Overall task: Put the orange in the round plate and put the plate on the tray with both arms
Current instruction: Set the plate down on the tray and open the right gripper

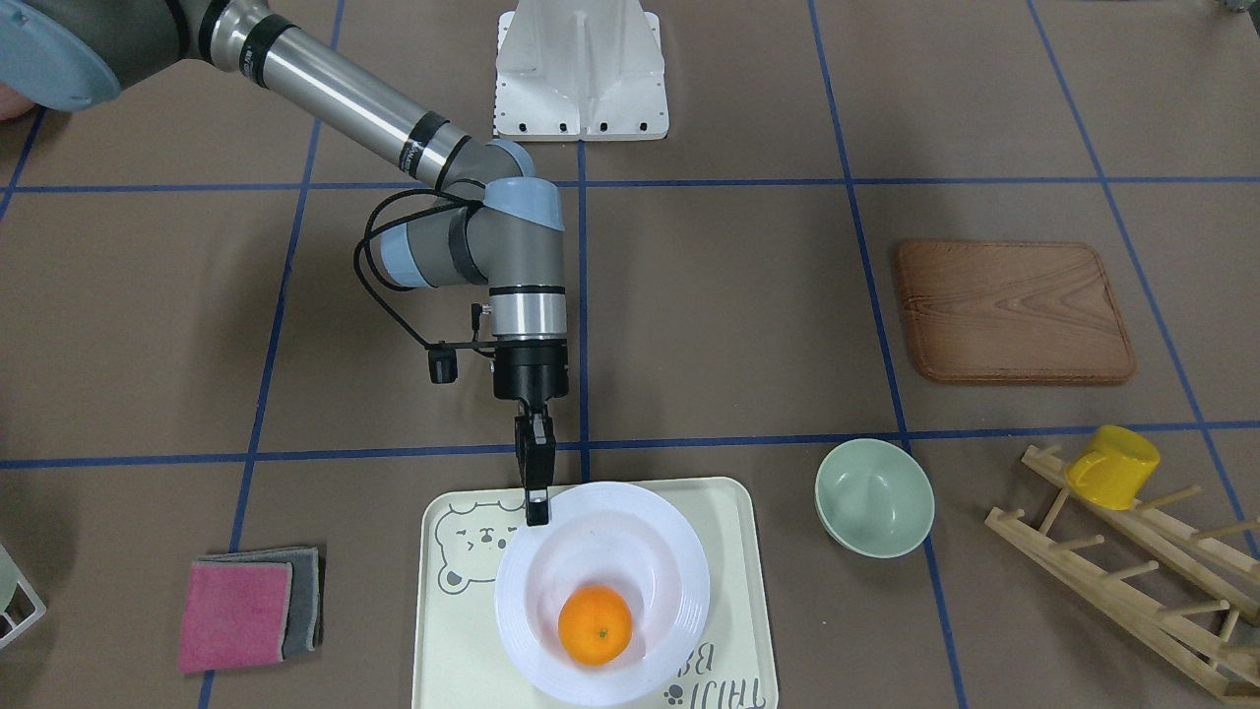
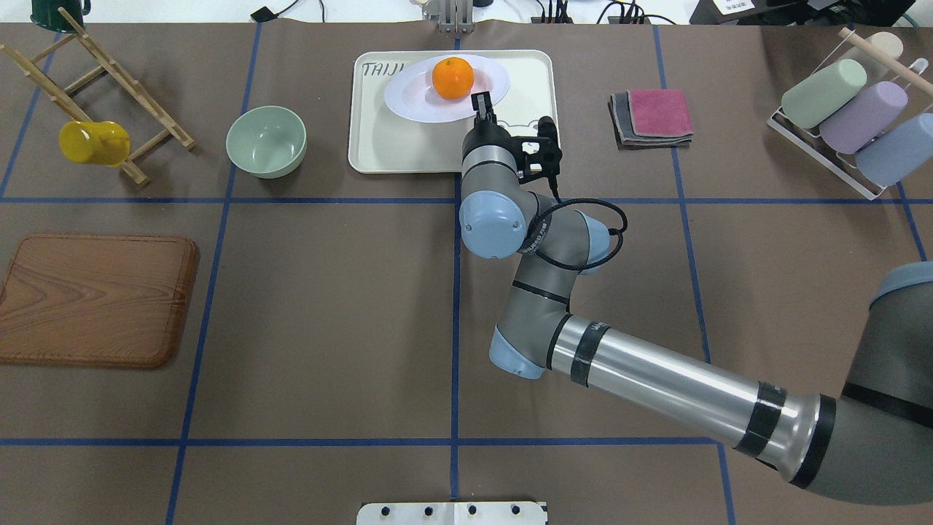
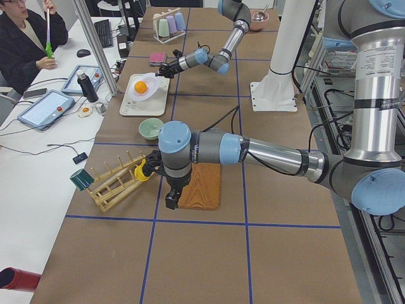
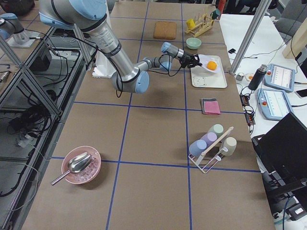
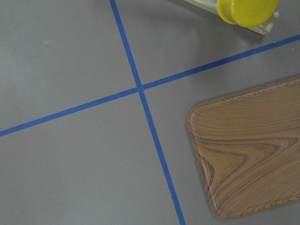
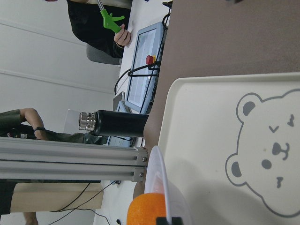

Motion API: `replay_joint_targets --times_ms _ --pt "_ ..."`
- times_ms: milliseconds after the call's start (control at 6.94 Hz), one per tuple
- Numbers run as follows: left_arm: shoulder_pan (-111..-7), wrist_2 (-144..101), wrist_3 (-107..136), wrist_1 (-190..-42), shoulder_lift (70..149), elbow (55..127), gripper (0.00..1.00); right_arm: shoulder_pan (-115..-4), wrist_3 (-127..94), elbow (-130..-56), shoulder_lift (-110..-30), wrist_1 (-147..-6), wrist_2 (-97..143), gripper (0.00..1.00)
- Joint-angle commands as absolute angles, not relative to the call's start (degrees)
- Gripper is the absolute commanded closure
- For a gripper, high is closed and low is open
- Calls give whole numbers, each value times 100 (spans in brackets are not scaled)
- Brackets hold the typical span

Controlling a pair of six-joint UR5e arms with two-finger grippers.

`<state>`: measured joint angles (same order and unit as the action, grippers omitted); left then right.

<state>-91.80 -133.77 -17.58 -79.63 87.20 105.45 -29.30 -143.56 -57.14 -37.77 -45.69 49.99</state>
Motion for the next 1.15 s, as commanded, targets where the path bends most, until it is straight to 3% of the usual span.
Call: replay_joint_targets --times_ms 0,144,288,1008 --pt "-9184 -13377 -1758 -7963 8719 10599 1 -2936 -14414 -5379 -3551 -4632 4992 100" --pt "-9185 -13377 -1758 -7954 8710 10626 1 -2918 -14318 -5431 -3551 -4649 5018 11" --pt "-9185 -13377 -1758 -7954 8710 10626 1 -2848 -13900 -5667 -3673 -4780 5097 0" --pt "-9176 -13377 -1767 -7963 8342 10600 1 -3223 -9916 -9212 -5216 -7493 7789 0"
